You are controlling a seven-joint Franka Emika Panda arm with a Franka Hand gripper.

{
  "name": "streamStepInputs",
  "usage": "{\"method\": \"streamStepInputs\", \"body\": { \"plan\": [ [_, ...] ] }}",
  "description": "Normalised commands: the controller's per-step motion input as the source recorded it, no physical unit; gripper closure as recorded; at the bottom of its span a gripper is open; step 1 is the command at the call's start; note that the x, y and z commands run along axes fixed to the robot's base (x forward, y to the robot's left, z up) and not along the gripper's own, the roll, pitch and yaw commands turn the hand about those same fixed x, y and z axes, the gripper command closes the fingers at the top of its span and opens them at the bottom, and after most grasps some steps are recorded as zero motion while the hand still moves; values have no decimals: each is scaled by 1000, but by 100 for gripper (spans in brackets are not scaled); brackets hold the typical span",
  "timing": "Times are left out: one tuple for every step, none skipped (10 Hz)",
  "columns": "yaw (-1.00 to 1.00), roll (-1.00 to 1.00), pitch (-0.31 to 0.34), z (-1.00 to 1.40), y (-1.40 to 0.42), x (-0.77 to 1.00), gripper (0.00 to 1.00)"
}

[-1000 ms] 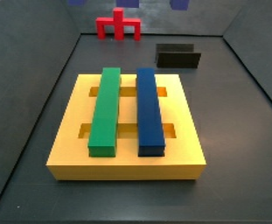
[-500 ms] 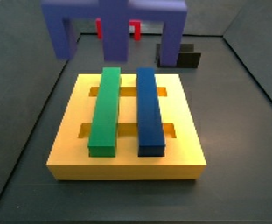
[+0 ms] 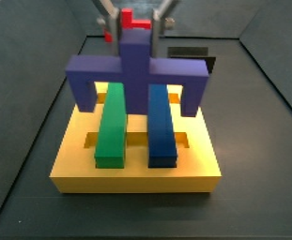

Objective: Pick up the purple object. Move up. Move to above the board. Insert the purple object.
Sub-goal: Insert the purple object.

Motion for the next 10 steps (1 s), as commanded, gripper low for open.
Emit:
{"method": "streamStepInputs", "body": {
  "plan": [
    [0, -47, -116, -226, 0, 129, 100],
    [0, -40, -56, -66, 0, 0, 100],
    [0, -47, -80, -137, 0, -80, 100],
    [63, -30, -139, -57, -71, -194, 100],
    [0, 0, -96, -40, -77, -114, 100],
    [0, 0, -103, -71, -77, -126, 100],
    [0, 6, -67, -29, -149, -9, 100],
    [0, 0, -83, -117, -149, 0, 100],
    [0, -6, -91, -189, -157, 11, 100],
    [0, 0, -61, -111, -37, 0, 100]
  ]
}}
